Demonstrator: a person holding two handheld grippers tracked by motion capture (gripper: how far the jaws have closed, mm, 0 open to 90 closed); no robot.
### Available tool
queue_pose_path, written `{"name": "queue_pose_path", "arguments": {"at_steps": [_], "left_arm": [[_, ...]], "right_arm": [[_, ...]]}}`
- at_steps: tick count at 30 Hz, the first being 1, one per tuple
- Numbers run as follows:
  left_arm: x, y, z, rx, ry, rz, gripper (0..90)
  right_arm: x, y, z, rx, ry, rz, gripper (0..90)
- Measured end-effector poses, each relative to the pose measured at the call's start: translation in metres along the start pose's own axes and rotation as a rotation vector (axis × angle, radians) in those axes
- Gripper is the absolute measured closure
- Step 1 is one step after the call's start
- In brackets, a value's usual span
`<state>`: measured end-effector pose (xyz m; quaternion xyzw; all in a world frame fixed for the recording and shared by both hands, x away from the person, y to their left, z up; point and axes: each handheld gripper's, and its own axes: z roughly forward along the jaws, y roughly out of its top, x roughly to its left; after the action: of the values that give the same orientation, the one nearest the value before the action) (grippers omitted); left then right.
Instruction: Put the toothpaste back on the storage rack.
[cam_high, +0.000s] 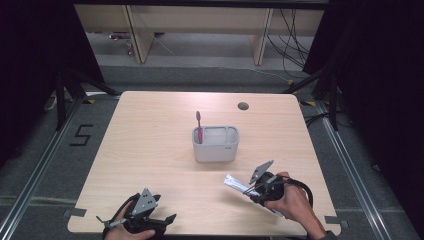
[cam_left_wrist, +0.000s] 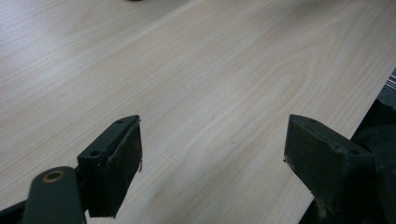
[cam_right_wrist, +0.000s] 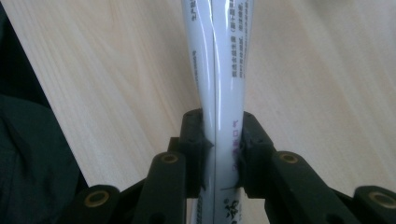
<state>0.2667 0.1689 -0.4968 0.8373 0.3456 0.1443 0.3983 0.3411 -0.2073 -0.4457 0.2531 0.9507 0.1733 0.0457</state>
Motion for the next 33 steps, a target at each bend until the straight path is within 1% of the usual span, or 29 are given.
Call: {"name": "queue_pose_path", "arguments": {"at_steps": [1, 2, 3, 4, 5, 6, 7, 8, 9, 10, 11, 12, 13, 14, 16, 17, 19, 20, 21, 22, 23, 24, 25, 26, 28, 29, 30, 31, 33], "left_arm": [[0.000, 0.000, 0.000, -0.004, -0.002, -0.003, 18.8], [0.000, 0.000, 0.000, -0.004, -0.002, -0.003, 18.8], [0.000, 0.000, 0.000, -0.008, -0.008, -0.004, 18.8], [0.000, 0.000, 0.000, -0.008, -0.008, -0.004, 18.8], [0.000, 0.000, 0.000, -0.009, -0.008, -0.006, 18.8], [0.000, 0.000, 0.000, -0.018, -0.027, -0.025, 18.8], [0.000, -0.001, 0.001, -0.040, -0.039, -0.054, 18.8], [0.002, -0.001, 0.000, -0.021, -0.030, -0.030, 18.8], [0.002, -0.001, 0.000, -0.026, -0.032, -0.036, 18.8], [0.002, -0.001, 0.000, -0.026, -0.032, -0.036, 18.8], [0.002, -0.001, 0.000, -0.027, -0.026, -0.036, 18.8], [0.002, -0.001, 0.000, -0.027, -0.026, -0.036, 18.8], [0.002, -0.001, 0.000, -0.026, -0.026, -0.033, 18.8], [0.002, -0.001, 0.000, -0.021, -0.026, -0.027, 18.8], [0.003, -0.001, 0.000, -0.018, -0.024, -0.023, 18.8], [0.002, -0.001, 0.000, -0.022, -0.028, -0.028, 18.8], [0.003, -0.001, 0.000, -0.023, -0.029, -0.032, 18.7], [0.003, -0.001, 0.000, -0.023, -0.029, -0.032, 18.5], [0.002, -0.001, 0.001, -0.026, -0.026, -0.038, 18.5], [0.002, -0.001, 0.000, -0.025, -0.022, -0.037, 18.5], [0.002, -0.001, 0.000, -0.025, -0.023, -0.037, 18.5], [0.002, -0.001, 0.001, -0.029, -0.024, -0.037, 18.5], [0.003, -0.001, 0.001, -0.034, -0.027, -0.038, 18.5], [0.002, -0.001, 0.001, -0.032, -0.026, -0.040, 18.4], [0.002, -0.001, 0.001, -0.029, -0.026, -0.041, 18.5], [0.003, -0.001, 0.001, -0.029, -0.027, -0.039, 18.5], [0.003, -0.001, 0.001, -0.029, -0.027, -0.039, 18.5], [0.003, -0.001, 0.000, -0.025, -0.027, -0.038, 18.5], [0.003, -0.001, 0.001, -0.030, -0.027, -0.041, 18.4]], "right_arm": [[-0.002, -0.001, -0.003, -0.030, -0.001, 0.002, 74.7], [-0.002, -0.001, -0.003, -0.030, -0.001, 0.002, 74.7], [-0.005, -0.001, -0.007, -0.083, -0.005, 0.013, 74.7], [-0.005, -0.001, -0.007, -0.083, -0.005, 0.013, 74.7], [-0.005, -0.001, -0.009, -0.114, -0.011, 0.021, 74.8], [-0.005, -0.001, -0.012, -0.127, -0.014, 0.047, 74.8], [-0.009, -0.001, -0.015, -0.191, -0.011, 0.040, 74.8], [-0.009, -0.001, -0.017, -0.205, -0.013, 0.059, 74.8], [-0.011, 0.000, -0.018, -0.243, -0.005, 0.053, 74.8], [-0.011, 0.001, -0.020, -0.260, -0.003, 0.067, 74.8], [-0.012, 0.001, -0.022, -0.288, -0.019, 0.074, 74.8], [-0.012, 0.001, -0.022, -0.288, -0.019, 0.074, 74.8], [-0.013, 0.002, -0.024, -0.310, -0.019, 0.076, 74.8], [-0.015, 0.003, -0.026, -0.367, -0.021, 0.081, 74.8], [-0.017, 0.004, -0.028, -0.378, -0.011, 0.080, 74.8], [-0.018, 0.005, -0.029, -0.409, -0.015, 0.089, 74.8], [-0.020, 0.007, -0.034, -0.441, -0.014, 0.107, 74.8], [-0.020, 0.007, -0.034, -0.441, -0.014, 0.107, 74.8], [-0.022, 0.008, -0.035, -0.462, -0.022, 0.113, 74.8], [-0.024, 0.009, -0.037, -0.467, -0.025, 0.108, 74.8], [-0.023, 0.010, -0.039, -0.479, -0.036, 0.127, 74.8], [-0.026, 0.012, -0.041, -0.510, -0.030, 0.124, 74.8], [-0.025, 0.013, -0.043, -0.519, -0.023, 0.160, 74.8], [-0.028, 0.014, -0.044, -0.533, -0.026, 0.142, 74.8], [-0.028, 0.015, -0.046, -0.546, -0.032, 0.148, 74.8], [-0.033, 0.018, -0.048, -0.573, -0.050, 0.118, 74.8], [-0.031, 0.020, -0.049, -0.571, -0.031, 0.149, 74.8], [-0.033, 0.021, -0.050, -0.583, -0.038, 0.142, 74.8], [-0.035, 0.025, -0.051, -0.582, -0.042, 0.140, 74.8]]}}
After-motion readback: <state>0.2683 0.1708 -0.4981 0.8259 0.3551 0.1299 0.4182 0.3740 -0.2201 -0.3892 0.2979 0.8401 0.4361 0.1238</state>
